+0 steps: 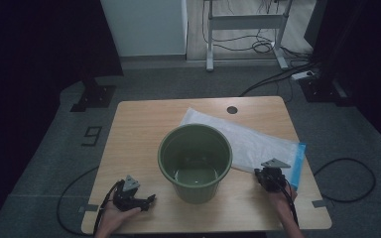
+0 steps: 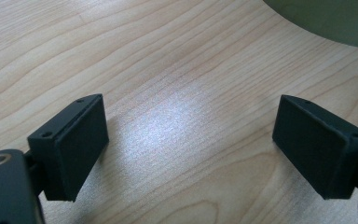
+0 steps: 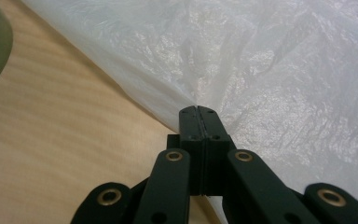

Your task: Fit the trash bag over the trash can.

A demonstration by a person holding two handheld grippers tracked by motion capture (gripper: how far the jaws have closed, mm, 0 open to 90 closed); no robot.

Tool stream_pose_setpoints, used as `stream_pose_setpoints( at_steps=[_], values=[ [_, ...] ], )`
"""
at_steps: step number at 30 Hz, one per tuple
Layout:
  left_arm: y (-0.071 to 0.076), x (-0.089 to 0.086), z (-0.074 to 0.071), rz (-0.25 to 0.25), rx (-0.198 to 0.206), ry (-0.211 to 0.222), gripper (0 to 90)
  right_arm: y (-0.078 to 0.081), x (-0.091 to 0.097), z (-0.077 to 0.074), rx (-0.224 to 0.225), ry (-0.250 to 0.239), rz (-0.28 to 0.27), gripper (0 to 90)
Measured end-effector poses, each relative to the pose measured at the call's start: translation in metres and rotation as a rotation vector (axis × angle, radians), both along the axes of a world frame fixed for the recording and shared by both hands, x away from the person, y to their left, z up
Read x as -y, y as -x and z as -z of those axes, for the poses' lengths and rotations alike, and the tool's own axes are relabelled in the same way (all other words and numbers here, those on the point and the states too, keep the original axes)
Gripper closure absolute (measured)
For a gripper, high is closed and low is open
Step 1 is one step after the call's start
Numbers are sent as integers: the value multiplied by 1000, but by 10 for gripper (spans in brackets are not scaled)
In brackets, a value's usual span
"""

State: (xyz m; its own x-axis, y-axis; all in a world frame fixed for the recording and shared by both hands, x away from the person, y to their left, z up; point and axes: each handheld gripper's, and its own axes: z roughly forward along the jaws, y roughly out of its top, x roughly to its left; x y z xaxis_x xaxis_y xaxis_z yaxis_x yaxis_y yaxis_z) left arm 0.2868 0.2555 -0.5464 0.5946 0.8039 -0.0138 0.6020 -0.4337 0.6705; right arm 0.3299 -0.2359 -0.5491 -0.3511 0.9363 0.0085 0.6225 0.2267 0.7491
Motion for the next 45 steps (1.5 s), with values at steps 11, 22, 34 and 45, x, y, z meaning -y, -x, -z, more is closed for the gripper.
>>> stream_pose_setpoints(
  at_steps=[11, 22, 34, 45],
  values=[
    [0, 0, 0, -2, 0, 0, 99, 58, 29, -2, -3, -37, 4, 888],
    [1, -1, 0, -2, -1, 0, 99, 90, 47, 1, -12, -43, 11, 824],
    [1, -1, 0, -2, -1, 0, 99, 66, -5, -8, 104, 2, -85, 344],
    [1, -1, 0, -1, -1, 0, 99, 19, -48, 1, 68, 24, -116, 320]
  ],
)
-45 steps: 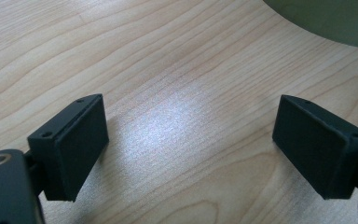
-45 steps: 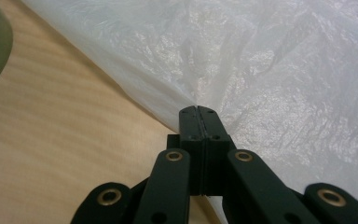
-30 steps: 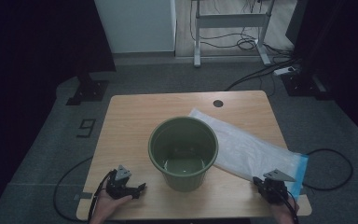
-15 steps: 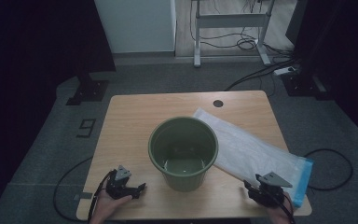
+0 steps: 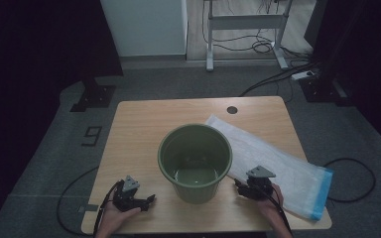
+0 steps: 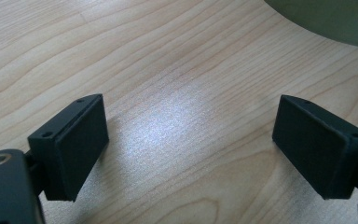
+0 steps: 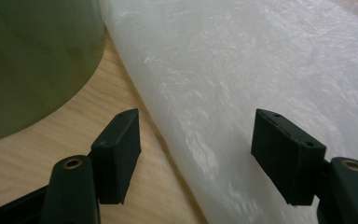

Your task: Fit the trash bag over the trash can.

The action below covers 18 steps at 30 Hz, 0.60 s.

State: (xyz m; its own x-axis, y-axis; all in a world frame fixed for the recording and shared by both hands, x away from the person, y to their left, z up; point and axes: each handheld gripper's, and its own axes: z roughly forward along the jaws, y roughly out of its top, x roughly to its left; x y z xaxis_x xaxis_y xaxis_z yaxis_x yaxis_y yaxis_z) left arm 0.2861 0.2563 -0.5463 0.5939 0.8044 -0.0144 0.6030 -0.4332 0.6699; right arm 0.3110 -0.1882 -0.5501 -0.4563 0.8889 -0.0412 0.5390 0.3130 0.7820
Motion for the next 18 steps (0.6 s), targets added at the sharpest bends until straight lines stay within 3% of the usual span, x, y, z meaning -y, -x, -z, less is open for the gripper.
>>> stream_pose_setpoints(
  at_steps=[6, 7, 8, 14, 18],
  values=[
    [0, 0, 0, 1, 0, 0, 99, -6, -2, 4, -19, 6, 16, 356],
    [0, 0, 0, 1, 0, 0, 98, -7, 1, 4, -27, -16, 7, 449],
    [0, 0, 0, 2, 0, 0, 99, -7, 3, 4, -34, -29, 5, 488],
    [0, 0, 0, 1, 0, 0, 99, -8, 14, 3, -25, -36, 38, 790],
    [0, 0, 0, 1, 0, 0, 99, -9, 20, 3, -31, -43, 56, 879]
  ],
)
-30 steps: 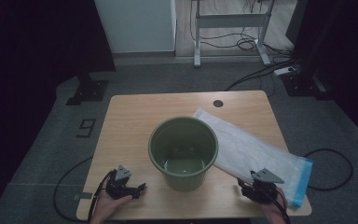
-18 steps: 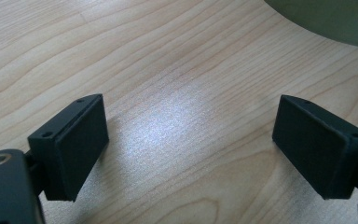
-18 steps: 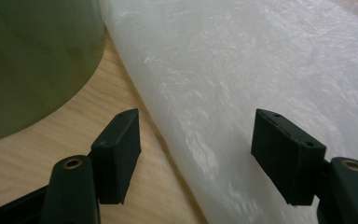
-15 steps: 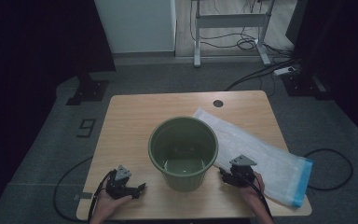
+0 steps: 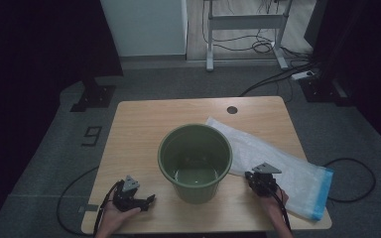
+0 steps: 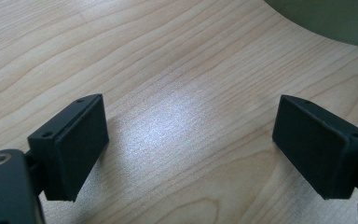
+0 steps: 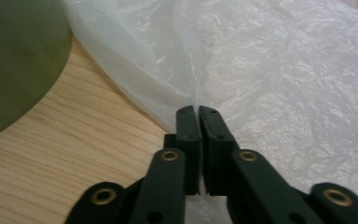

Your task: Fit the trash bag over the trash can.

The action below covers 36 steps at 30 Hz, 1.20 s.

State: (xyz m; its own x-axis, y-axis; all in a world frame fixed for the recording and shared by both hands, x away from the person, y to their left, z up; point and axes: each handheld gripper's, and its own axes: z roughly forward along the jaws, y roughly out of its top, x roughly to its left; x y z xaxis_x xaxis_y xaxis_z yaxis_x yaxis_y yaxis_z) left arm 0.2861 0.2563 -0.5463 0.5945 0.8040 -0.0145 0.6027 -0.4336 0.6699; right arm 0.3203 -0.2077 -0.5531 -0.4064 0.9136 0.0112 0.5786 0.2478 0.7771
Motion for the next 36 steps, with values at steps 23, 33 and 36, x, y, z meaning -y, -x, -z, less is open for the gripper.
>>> stream_pose_setpoints(
  at_steps=[23, 33, 36],
  values=[
    [4, 2, -1, -11, 8, -5, 136, 31, 48, -69, 267, -324, 79, 889],
    [5, 3, -3, -20, 8, -14, 151, 44, 56, -99, 356, -384, 75, 890],
    [5, 4, -3, -13, 7, -15, 153, 50, 59, -112, 394, -406, 63, 889]
  ],
)
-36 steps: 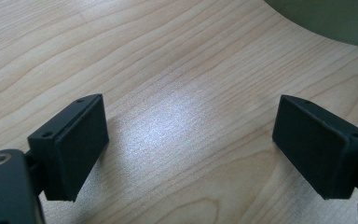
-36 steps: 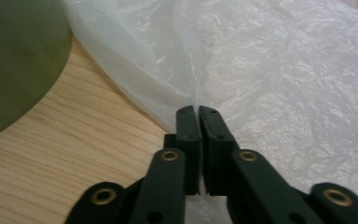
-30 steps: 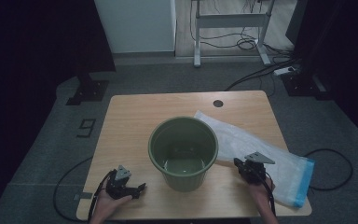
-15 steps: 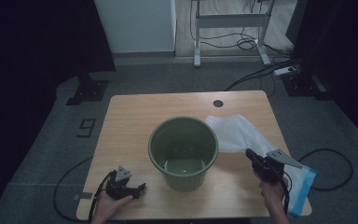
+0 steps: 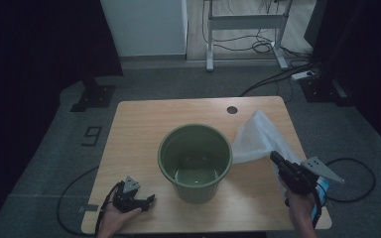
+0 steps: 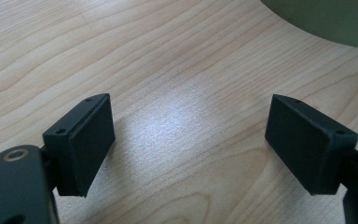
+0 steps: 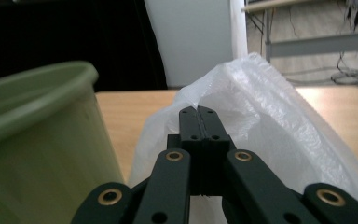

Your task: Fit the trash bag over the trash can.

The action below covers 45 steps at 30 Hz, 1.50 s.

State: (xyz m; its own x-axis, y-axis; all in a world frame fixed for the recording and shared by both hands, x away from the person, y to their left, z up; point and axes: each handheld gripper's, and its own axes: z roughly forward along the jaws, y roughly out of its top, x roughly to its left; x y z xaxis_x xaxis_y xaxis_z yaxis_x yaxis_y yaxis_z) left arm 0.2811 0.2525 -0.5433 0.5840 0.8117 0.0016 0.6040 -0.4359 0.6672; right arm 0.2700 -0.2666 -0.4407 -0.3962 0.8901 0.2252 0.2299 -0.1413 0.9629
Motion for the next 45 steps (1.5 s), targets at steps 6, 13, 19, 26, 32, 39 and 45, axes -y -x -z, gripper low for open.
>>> stream_pose_setpoints(
  at_steps=[6, 13, 19, 26, 32, 39, 45],
  values=[
    [1, 1, -1, 2, 5, 4, 154, 7, 4, -18, 49, -41, -10, 890],
    [1, 1, 0, 2, 2, 0, 153, 6, 2, -29, 66, -62, -23, 889],
    [1, 2, 0, 5, 1, 0, 154, 4, 0, -49, 88, -62, -24, 889],
    [1, 2, 0, 8, -2, 3, 156, 6, -5, -82, 136, -55, -34, 890],
    [1, 2, 1, 8, -4, 7, 156, 9, -9, -110, 182, -43, -37, 890],
    [1, 2, 1, 7, -5, 9, 158, 13, -16, -135, 225, -41, -47, 890],
    [2, 2, 1, 5, -8, 14, 158, 15, -22, -149, 261, -73, -50, 890]
  ],
)
